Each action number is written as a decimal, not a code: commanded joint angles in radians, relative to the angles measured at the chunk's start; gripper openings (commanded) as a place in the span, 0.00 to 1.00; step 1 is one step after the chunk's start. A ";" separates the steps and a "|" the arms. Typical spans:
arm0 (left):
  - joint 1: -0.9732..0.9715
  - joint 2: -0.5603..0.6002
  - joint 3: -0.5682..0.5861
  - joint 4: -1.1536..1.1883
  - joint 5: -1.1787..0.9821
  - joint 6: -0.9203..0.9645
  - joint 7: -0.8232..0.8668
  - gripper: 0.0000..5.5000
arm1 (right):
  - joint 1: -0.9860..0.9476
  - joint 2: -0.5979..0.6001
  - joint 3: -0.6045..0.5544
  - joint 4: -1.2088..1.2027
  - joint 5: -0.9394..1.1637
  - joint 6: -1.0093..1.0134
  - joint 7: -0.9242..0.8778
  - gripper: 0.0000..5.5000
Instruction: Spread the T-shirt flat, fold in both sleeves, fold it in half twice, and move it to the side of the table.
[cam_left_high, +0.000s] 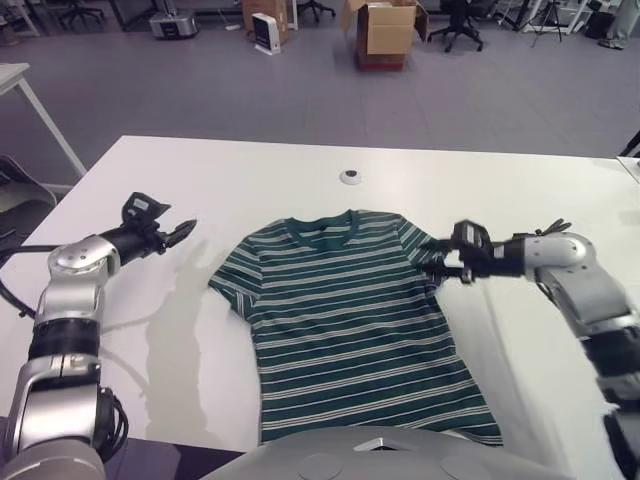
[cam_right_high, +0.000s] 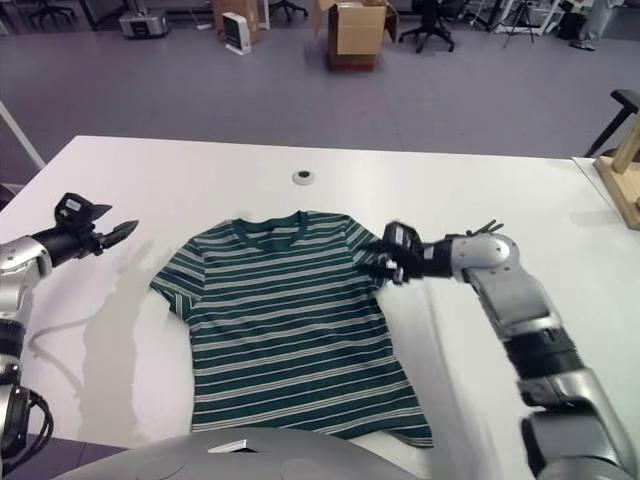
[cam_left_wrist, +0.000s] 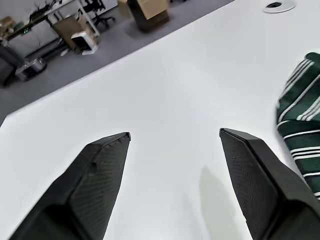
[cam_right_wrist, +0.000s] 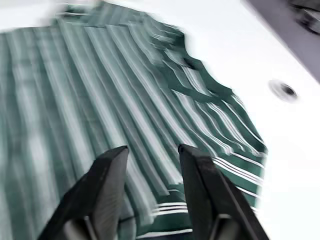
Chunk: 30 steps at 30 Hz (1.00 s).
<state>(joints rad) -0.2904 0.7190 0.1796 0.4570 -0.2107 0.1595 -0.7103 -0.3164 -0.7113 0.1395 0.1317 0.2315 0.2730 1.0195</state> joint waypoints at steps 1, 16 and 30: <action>0.219 -0.157 0.131 -0.348 -0.203 0.361 0.172 0.60 | -0.055 0.127 -0.096 0.161 0.027 0.085 -0.183 0.34; 0.467 -0.324 0.107 -0.669 -0.274 0.615 0.358 0.21 | -0.076 0.219 -0.126 0.248 -0.011 0.073 -0.274 0.34; 0.316 -0.368 0.210 -0.630 -0.422 0.593 0.368 0.00 | -0.088 0.262 -0.211 0.289 0.012 0.081 -0.382 0.34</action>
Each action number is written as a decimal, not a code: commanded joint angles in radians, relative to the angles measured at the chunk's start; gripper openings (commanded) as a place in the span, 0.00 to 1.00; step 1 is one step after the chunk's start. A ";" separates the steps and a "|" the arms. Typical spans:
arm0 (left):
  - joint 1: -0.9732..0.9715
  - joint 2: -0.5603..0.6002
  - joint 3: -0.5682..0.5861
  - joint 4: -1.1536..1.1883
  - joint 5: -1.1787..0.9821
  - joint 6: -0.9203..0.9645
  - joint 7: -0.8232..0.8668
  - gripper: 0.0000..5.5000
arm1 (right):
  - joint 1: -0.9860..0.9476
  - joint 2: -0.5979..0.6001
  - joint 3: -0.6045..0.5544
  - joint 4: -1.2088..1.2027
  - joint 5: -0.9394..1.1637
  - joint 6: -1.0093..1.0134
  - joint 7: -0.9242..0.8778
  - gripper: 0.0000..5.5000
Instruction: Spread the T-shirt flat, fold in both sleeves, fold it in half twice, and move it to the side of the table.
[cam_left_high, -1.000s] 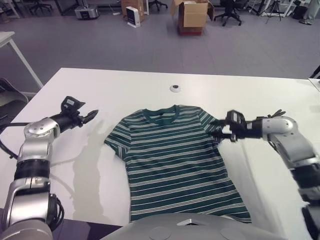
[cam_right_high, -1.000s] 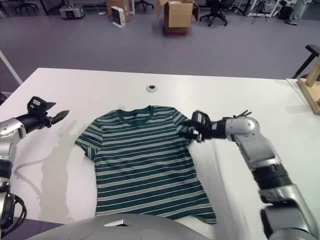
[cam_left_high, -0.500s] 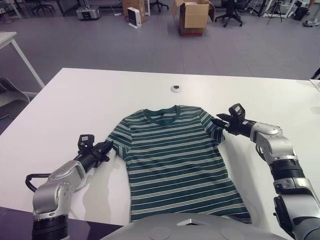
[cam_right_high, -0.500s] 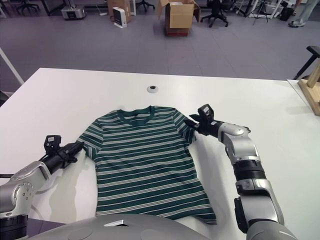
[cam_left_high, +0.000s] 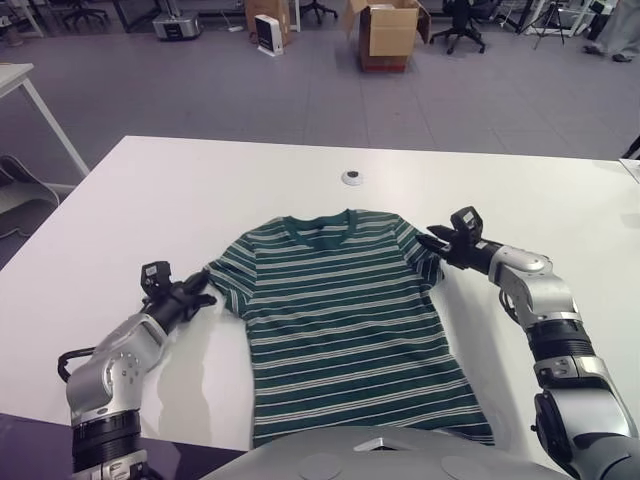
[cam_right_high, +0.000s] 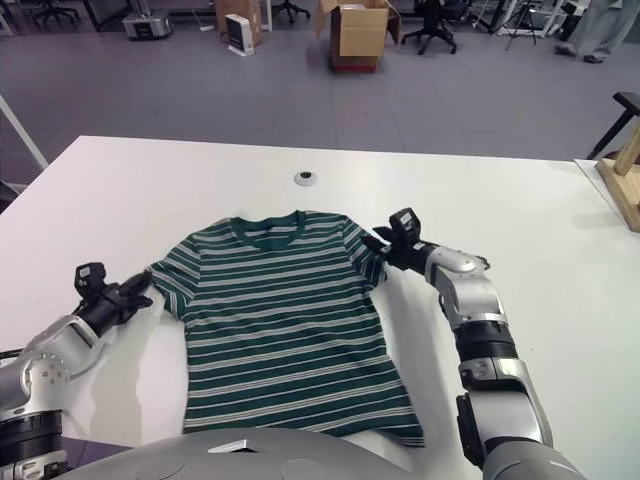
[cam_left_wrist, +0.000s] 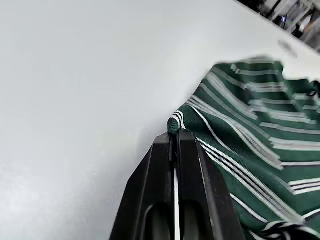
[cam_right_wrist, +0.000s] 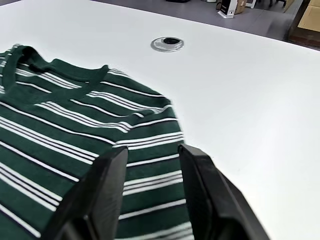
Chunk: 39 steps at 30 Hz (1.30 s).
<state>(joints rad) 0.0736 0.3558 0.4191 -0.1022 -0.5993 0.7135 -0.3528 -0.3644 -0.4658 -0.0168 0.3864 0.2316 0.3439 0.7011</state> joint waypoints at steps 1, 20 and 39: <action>-0.055 -0.008 -0.052 -0.094 -0.037 0.051 0.012 0.00 | -0.040 0.026 -0.070 0.041 0.021 0.020 -0.080 0.34; -0.150 -0.023 -0.411 -0.068 0.120 0.016 -0.044 0.07 | 0.080 0.116 -0.174 0.029 0.129 0.202 -0.158 0.28; 0.020 0.125 -0.309 -0.222 0.157 -0.196 -0.199 0.40 | -0.016 0.233 -0.084 -0.300 0.257 0.412 -0.194 0.00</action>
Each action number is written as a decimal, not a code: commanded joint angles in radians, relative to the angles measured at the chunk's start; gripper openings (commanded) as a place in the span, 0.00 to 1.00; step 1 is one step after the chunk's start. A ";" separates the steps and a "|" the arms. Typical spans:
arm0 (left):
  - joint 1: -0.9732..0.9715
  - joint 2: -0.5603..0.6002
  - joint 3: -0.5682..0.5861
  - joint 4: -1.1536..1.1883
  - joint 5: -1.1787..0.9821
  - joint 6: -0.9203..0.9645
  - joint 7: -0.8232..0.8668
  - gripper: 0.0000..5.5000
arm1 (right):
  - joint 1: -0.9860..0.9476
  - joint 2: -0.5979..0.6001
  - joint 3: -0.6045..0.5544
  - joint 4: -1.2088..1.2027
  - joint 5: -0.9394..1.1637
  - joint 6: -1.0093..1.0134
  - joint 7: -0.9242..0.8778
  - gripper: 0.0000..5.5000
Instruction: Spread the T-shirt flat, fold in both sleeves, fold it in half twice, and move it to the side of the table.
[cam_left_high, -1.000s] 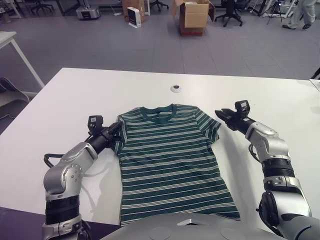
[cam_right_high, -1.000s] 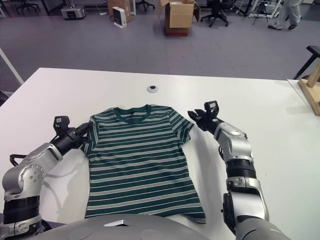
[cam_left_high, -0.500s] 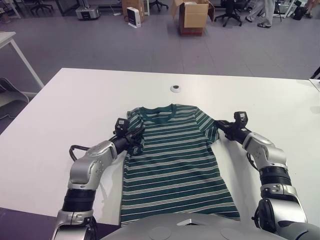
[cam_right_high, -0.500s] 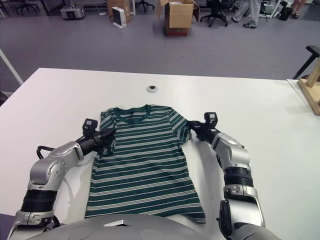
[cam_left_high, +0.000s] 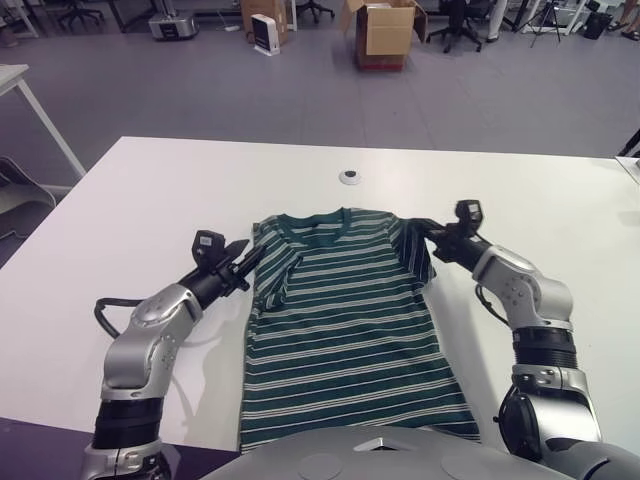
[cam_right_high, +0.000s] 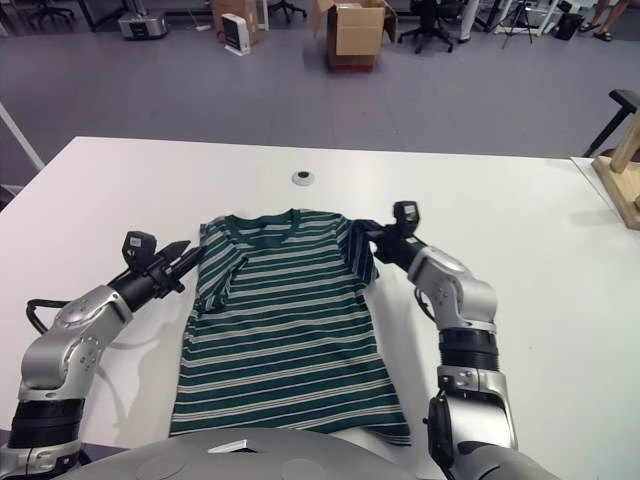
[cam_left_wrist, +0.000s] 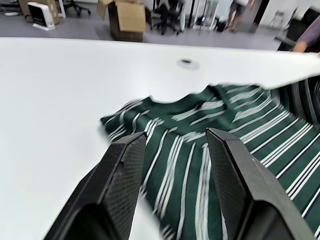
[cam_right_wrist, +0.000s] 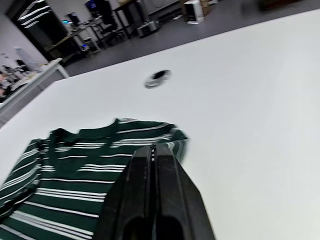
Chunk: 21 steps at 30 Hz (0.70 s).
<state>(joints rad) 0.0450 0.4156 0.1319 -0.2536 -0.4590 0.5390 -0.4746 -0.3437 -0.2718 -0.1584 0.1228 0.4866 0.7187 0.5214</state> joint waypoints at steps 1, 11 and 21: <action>0.070 0.096 -0.034 -0.102 0.019 -0.035 -0.118 0.40 | -0.042 0.050 0.075 -0.039 -0.003 0.042 -0.019 0.00; 0.227 0.473 0.074 -0.301 0.009 -0.096 -0.509 0.56 | -0.037 0.103 0.216 0.007 -0.124 0.015 -0.087 0.00; 0.340 0.642 -0.038 -0.236 0.331 -0.423 -0.624 0.81 | -0.051 0.144 0.250 -0.021 -0.128 0.025 -0.063 0.00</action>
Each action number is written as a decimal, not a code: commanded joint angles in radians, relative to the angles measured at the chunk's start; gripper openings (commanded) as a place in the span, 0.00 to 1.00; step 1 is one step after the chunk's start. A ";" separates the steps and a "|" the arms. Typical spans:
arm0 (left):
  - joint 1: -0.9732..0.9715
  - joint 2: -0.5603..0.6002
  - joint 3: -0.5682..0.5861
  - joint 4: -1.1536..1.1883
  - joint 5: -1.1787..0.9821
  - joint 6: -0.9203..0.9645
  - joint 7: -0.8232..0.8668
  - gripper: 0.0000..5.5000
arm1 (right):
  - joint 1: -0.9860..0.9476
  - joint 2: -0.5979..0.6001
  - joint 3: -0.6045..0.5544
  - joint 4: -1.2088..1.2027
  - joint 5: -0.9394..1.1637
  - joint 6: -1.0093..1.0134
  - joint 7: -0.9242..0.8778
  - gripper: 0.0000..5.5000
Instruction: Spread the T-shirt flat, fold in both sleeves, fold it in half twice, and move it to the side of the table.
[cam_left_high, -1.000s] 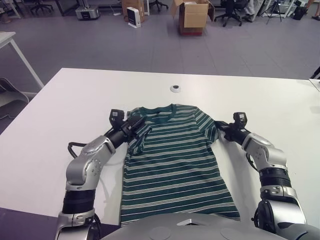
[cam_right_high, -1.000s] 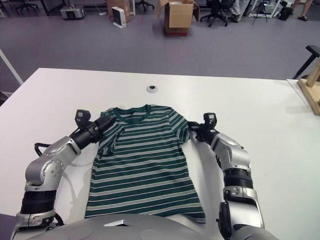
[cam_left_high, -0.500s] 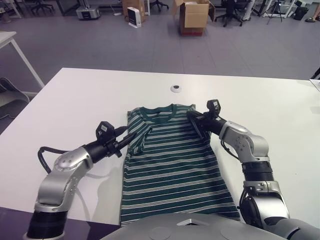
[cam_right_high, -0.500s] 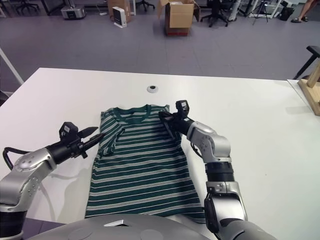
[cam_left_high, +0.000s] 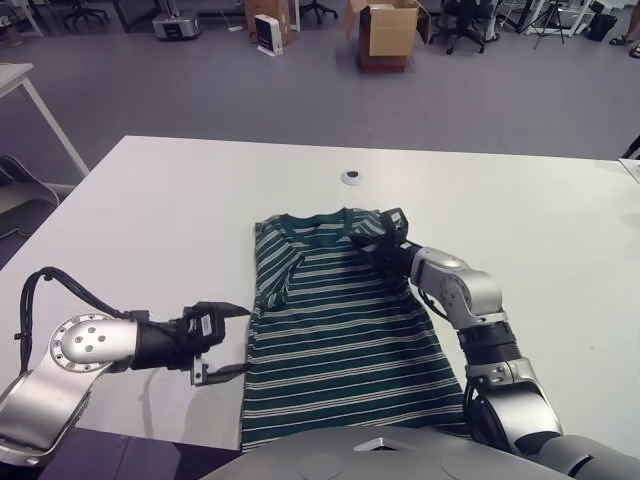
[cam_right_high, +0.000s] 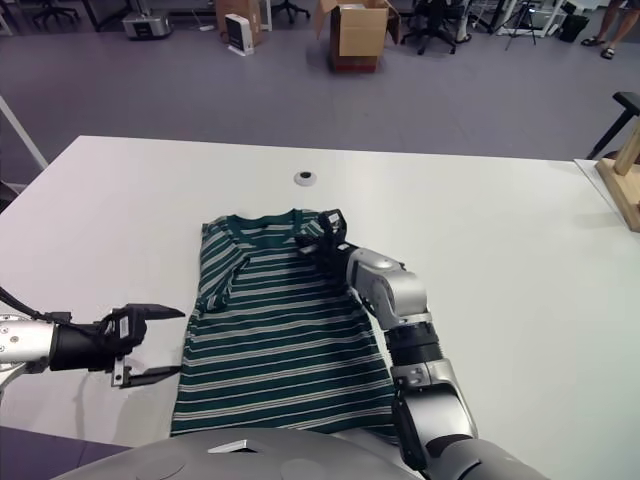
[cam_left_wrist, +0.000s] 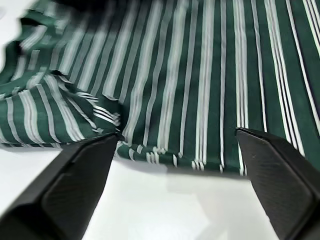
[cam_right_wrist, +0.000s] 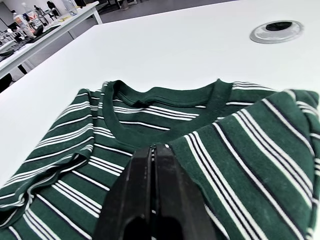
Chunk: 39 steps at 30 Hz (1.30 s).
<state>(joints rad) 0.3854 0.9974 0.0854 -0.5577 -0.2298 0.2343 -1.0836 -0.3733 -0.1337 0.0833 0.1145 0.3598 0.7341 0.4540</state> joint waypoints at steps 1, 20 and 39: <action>-0.006 0.070 0.024 0.080 0.105 -0.146 -0.028 0.81 | -0.023 0.007 0.011 -0.015 0.000 0.011 0.006 0.00; 0.062 0.127 0.066 0.110 0.187 -0.535 -0.164 0.98 | 0.433 -0.935 0.015 -0.392 -0.147 -0.655 0.950 0.46; 0.169 0.050 -0.147 0.078 0.377 -0.704 -0.022 0.61 | 0.653 -0.987 0.092 -0.295 -0.297 -1.413 0.920 0.36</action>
<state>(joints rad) 0.5768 1.0612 -0.0469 -0.4742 0.1654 -0.4956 -1.1250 0.2792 -1.1220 0.1622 -0.1732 0.0756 -0.6792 1.3900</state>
